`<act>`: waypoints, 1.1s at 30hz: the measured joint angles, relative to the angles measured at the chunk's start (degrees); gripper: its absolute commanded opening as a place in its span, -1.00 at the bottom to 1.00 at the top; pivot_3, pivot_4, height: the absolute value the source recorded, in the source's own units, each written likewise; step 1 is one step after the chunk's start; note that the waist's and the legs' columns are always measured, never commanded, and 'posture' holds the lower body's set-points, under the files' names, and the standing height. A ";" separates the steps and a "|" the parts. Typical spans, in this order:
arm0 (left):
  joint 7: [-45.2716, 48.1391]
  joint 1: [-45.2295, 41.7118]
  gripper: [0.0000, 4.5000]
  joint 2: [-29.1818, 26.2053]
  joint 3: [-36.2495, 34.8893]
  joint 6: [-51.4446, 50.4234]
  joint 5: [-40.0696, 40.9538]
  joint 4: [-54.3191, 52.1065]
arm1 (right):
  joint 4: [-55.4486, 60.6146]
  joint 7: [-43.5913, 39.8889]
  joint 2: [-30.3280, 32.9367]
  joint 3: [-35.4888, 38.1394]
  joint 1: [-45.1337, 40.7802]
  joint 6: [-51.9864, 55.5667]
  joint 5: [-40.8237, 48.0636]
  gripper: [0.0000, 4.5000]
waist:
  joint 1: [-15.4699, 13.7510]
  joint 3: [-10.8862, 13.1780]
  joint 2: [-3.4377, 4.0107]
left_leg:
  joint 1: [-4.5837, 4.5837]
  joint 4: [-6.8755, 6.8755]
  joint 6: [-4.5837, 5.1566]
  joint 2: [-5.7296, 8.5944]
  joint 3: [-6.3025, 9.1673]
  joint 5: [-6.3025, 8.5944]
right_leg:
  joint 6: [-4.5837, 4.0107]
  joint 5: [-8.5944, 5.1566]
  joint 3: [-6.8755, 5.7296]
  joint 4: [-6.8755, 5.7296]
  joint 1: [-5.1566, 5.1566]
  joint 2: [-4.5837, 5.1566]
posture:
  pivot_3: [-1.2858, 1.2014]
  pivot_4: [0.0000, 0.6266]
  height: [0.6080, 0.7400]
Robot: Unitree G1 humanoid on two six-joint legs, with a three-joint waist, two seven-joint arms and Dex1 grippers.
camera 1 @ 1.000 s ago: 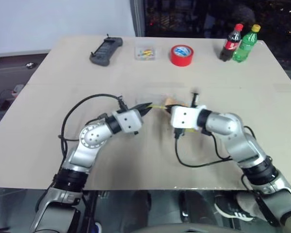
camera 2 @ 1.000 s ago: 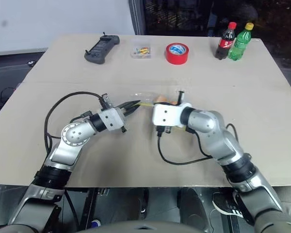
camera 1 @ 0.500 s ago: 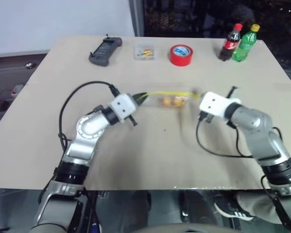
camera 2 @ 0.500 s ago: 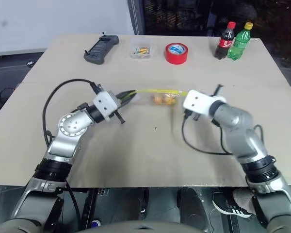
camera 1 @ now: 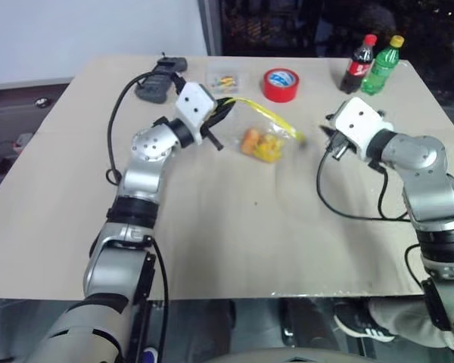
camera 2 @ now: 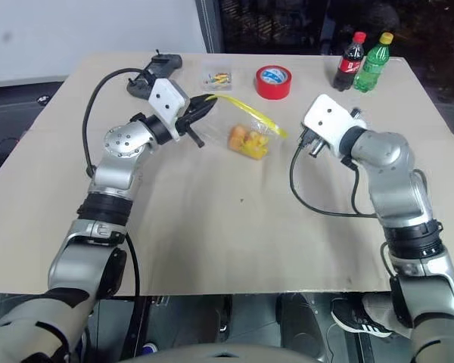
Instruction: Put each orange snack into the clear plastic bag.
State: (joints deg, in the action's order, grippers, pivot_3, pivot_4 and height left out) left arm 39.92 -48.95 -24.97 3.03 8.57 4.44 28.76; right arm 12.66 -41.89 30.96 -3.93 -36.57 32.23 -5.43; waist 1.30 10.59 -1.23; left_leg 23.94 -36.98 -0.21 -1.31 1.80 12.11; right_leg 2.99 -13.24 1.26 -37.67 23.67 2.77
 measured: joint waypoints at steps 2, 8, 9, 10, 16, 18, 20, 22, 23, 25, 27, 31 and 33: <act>0.26 0.15 -1.00 -0.04 0.09 1.33 -0.51 0.12 | 2.77 -0.31 -0.91 0.03 0.99 3.86 2.70 0.23 | -0.21 0.00 0.00 | 0.00 0.00 0.00 0.00 0.03 0.00 | 0.00 0.00 -0.04 -0.04 0.00 0.00 | 0.03 -0.52 1.00; 1.72 6.38 -1.00 -1.30 0.33 4.96 -1.06 -4.65 | 5.63 -0.19 -3.34 -1.98 4.34 8.12 6.78 0.23 | -0.35 0.00 0.00 | -0.03 -0.06 0.00 -0.01 0.01 0.00 | 0.00 0.00 -0.01 -0.14 -0.01 0.00 | 0.03 -0.52 1.00; 1.85 6.79 -1.00 -1.31 0.41 5.06 -1.07 -4.93 | 5.67 -0.20 -3.40 -2.05 4.41 8.36 7.08 0.23 | -0.38 0.00 0.00 | -0.03 -0.06 0.00 -0.01 0.02 0.00 | 0.00 0.00 -0.02 -0.14 0.00 0.00 | 0.03 -0.52 1.00; 2.19 7.93 -1.00 -1.74 0.46 5.20 -1.14 -6.49 | 5.74 -0.11 -4.00 -2.16 4.38 8.86 7.95 0.23 | -0.41 0.00 0.00 | -0.03 -0.06 0.00 -0.01 0.04 0.00 | -0.01 0.00 -0.04 -0.15 -0.01 0.00 | 0.03 -0.52 1.00; 2.39 13.63 -1.00 -3.66 0.30 5.24 -1.17 -16.52 | 3.64 0.67 -5.79 -4.31 3.79 8.43 9.49 0.23 | -0.41 0.00 0.00 | -0.06 -0.07 0.00 -0.01 0.02 0.00 | -0.01 0.00 -0.02 -0.16 -0.01 0.01 | 0.03 -0.52 1.00; 2.33 15.39 -1.00 -4.40 0.19 4.46 -1.18 -19.09 | 2.82 0.08 -6.25 -4.70 3.54 8.42 10.73 0.23 | -0.40 0.00 0.00 | -0.05 -0.07 0.00 -0.01 0.02 0.00 | -0.01 0.00 -0.02 -0.16 -0.01 0.01 | 0.03 -0.52 1.00; 2.23 16.89 -1.00 -5.03 0.09 3.91 -1.27 -20.97 | 2.49 -0.50 -6.46 -5.37 3.48 8.44 11.79 0.23 | -0.39 0.00 0.00 | -0.05 -0.07 0.00 -0.01 0.02 0.00 | -0.01 0.00 -0.02 -0.15 -0.01 0.01 | 0.03 -0.52 1.00; 2.11 17.89 -1.00 -5.57 -0.12 3.40 -1.41 -22.29 | 1.96 -0.84 -6.50 -6.11 3.33 8.34 12.52 0.23 | -0.42 0.00 0.00 | -0.06 -0.07 0.00 -0.01 0.02 0.00 | -0.01 0.00 -0.03 -0.16 -0.01 0.01 | 0.03 -0.52 1.00; 2.09 18.50 -1.00 -6.08 -0.23 3.14 -1.50 -23.19 | 1.44 -0.98 -6.51 -6.56 3.14 8.10 12.68 0.23 | -0.39 0.00 0.00 | -0.05 -0.07 0.00 -0.01 0.02 0.00 | 0.00 0.00 -0.02 -0.16 -0.01 0.01 | 0.03 -0.52 1.00; 2.08 19.38 -1.00 -6.81 -0.40 2.97 -1.54 -24.45 | -0.29 -1.22 -6.51 -6.70 2.64 7.47 12.79 0.23 | -0.39 0.00 0.00 | -0.06 -0.07 0.00 -0.01 0.01 0.00 | -0.01 0.00 -0.02 -0.16 -0.01 0.01 | 0.03 -0.52 1.00; 2.07 20.27 -1.00 -7.36 -0.58 2.89 -1.54 -25.26 | -1.39 -1.44 -6.45 -6.71 2.23 7.09 12.81 0.23 | -0.39 0.00 0.00 | -0.06 -0.07 0.00 -0.01 0.02 0.00 | -0.01 0.00 -0.03 -0.15 -0.01 0.01 | 0.03 -0.52 1.00; 2.00 21.09 -1.00 -8.21 -0.66 2.65 -1.69 -25.98 | -3.39 -1.50 -6.42 -6.92 1.61 5.89 12.75 0.23 | -0.39 0.00 0.00 | -0.06 -0.07 0.00 -0.01 0.01 0.00 | -0.01 0.00 -0.02 -0.15 -0.01 0.01 | 0.03 -0.52 1.00; 1.93 21.23 -1.00 -8.58 -0.73 2.65 -2.06 -25.99 | -4.40 -1.47 -6.40 -6.92 1.42 5.56 12.65 0.12 | -0.40 0.00 0.00 | -0.06 -0.07 0.00 -0.01 0.01 0.00 | -0.01 0.00 -0.02 -0.15 -0.01 0.01 | 0.03 -0.52 1.00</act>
State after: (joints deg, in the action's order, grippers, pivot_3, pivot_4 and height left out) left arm 41.85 -27.73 -33.55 2.29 11.22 2.38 2.77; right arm 8.26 -43.35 24.57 -10.85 -35.15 37.79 7.23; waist 0.91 10.58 -1.23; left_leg 23.88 -37.04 -0.21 -1.32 1.81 12.11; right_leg 2.99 -13.25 1.23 -37.83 23.66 2.78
